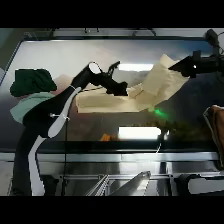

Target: Fold the shirts.

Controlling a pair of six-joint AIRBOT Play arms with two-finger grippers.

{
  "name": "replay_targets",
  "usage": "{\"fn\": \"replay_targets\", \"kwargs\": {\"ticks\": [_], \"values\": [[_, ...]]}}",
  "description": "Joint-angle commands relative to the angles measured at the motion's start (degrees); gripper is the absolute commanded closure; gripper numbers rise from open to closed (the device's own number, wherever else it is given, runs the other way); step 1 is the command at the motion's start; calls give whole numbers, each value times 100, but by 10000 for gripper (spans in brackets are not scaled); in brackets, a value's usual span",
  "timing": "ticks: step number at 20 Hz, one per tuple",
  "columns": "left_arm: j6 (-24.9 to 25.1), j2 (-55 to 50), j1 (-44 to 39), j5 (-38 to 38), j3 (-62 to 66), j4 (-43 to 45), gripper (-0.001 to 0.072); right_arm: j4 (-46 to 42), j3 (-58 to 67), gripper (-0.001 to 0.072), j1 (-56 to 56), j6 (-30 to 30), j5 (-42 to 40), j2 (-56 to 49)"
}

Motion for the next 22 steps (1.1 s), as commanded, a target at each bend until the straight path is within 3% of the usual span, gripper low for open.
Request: {"fn": "replay_targets", "kwargs": {"ticks": [1, 6, 10, 11, 12, 14, 18, 20, 22], "values": [[544, 741, 820, -800, 26, -1547, 707, 238, 26, 690, 866, 122, -297, 13], [669, 2000, 2396, -1338, 24, -2013, 706, 201, 26, 689, 2881, 323, -2507, -238], [667, 2341, 3108, -1792, 24, -2017, 706, 229, 188, 677, 4505, 313, -4238, -1274], [667, 2343, 3191, -1930, 22, -2022, 706, 328, 358, 461, 4819, 232, -4422, -1644], [669, 2339, 3246, -2000, -9, -2006, 705, 557, 549, 375, 5058, 26, -4448, -1958], [673, 2339, 3283, -2100, -221, -2048, 705, 713, 680, 679, 5160, -199, -4245, -2131], [844, 2339, 3191, -2229, -713, -2055, 698, 356, 678, 688, 4155, 98, -2522, -1729], [994, 2341, 3171, -2356, -811, -2055, 698, -664, 660, 689, 3602, 741, -1895, -1370], [1029, 2345, 3171, -2402, -807, -2055, 698, -2319, 520, 690, 3143, 1545, -1797, -872]]}}
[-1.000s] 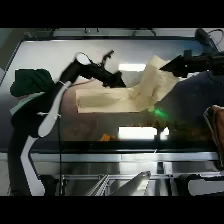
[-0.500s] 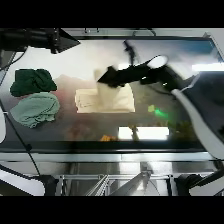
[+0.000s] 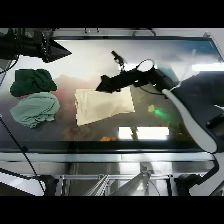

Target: Fold the shirts.

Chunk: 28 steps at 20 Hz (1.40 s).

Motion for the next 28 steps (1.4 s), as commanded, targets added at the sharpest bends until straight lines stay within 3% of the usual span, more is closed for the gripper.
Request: {"fn": "replay_targets", "kwargs": {"ticks": [1, 2, 3, 4, 5, 8, 10, 16, 18, 20, 22, 24, 26, 28], "values": [[136, 26, -7, -229, -101, -2, 698, -2518, -243, 690, -776, 1285, 601, 671], [133, 35, -7, -273, -103, -4, 698, -2964, -409, 688, -951, 1537, 540, 748], [133, 39, -13, -297, -101, -4, 698, -3032, -518, 541, -1099, 1556, 496, 715], [133, 39, -33, -291, -101, -7, 698, -3027, -581, 118, -1224, 1554, 387, 599], [131, 39, -37, -286, -101, -7, 698, -3016, -581, 13, -1303, 1554, 330, 444], [131, 39, -37, -291, -101, -7, 698, -2994, -581, 13, -1401, 1532, 210, -109], [131, 42, -37, -286, -101, -7, 698, -2667, -581, 13, -1394, 1279, 197, -439], [160, 39, -37, -190, -101, -4, 698, -605, -579, 26, -1200, 37, 195, -1027], [175, 39, -37, -157, -103, -4, 698, 68, -575, 299, -1051, -393, 197, -1150], [175, 39, -37, -162, -101, -4, 698, 516, -573, 689, -968, -511, 197, -1163], [173, 42, -37, -166, -101, -4, 698, 1071, -573, 691, -970, -922, 286, -960], [173, 39, -37, -168, -103, -4, 698, 1121, -570, 691, -1141, -811, 411, -415], [175, 39, -37, -157, -103, -4, 697, 990, -566, 692, -1593, -402, 667, 341], [177, 39, -50, -166, -103, -4, 697, 275, -564, 691, -2284, 522, 640, 1268]]}}
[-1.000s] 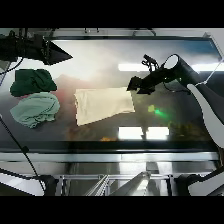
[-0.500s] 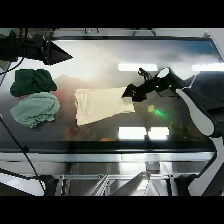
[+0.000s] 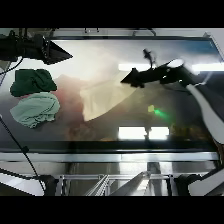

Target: Fold the shirts.

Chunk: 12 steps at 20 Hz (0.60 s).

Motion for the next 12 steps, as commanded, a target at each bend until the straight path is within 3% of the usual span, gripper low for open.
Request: {"fn": "replay_targets", "kwargs": {"ticks": [1, 5, 9, 12], "values": [[11, 2, -24, -28, -2, 2, 697, -804, 31, 691, -1054, 1287, 61, 1443], [146, 2, -205, -223, -2, 9, 697, -2334, 278, 691, -2844, 2649, 44, 2688], [151, 2, -498, -490, -2, 9, 697, -3512, 426, 691, -4843, 3974, 354, 2855], [151, 2, -710, -490, -2, 9, 697, -3930, 426, 691, -6107, 4138, 1207, 2815]]}}
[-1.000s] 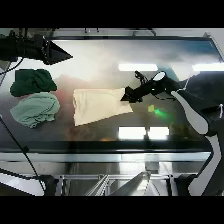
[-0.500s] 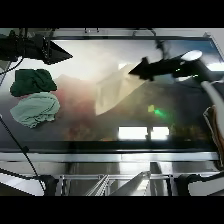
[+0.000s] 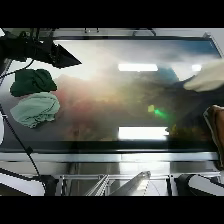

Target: Fold the shirts.

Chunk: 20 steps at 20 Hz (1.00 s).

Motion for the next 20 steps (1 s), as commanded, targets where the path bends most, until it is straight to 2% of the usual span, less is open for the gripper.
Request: {"fn": "replay_targets", "kwargs": {"ticks": [1, 4, 7, 10, 16, 17, 18, 19, 20], "values": [[7, 2, -262, -79, -2, 4, 697, -1032, 37, 691, -1561, 595, 1073, 87], [9, 2, -461, -57, -2, 4, 697, -2422, 35, 691, -2308, 544, 2352, 85], [33, 2, -616, -24, -2, 9, 697, -3748, -107, 690, -2544, 63, 2763, 85], [107, 2, -726, -26, -2, 26, 697, -4103, -660, 690, -2542, 42, 2649, 83], [111, -9, -763, -37, -2, 50, 697, -4236, -2614, 688, -2542, 4, 1659, 79], [109, -9, -763, -39, -2, 50, 697, -4315, -2828, 630, -2542, 2, 1543, 52], [109, -9, -763, -39, -2, 50, 697, -4435, -2927, 369, -2542, 4, 1554, -22], [105, -9, -763, -42, -2, 50, 697, -4542, -2927, 160, -2542, 4, 1646, -107], [103, -9, -763, -42, 0, 48, 697, -4601, -2903, 118, -2542, 4, 1757, -151]]}}
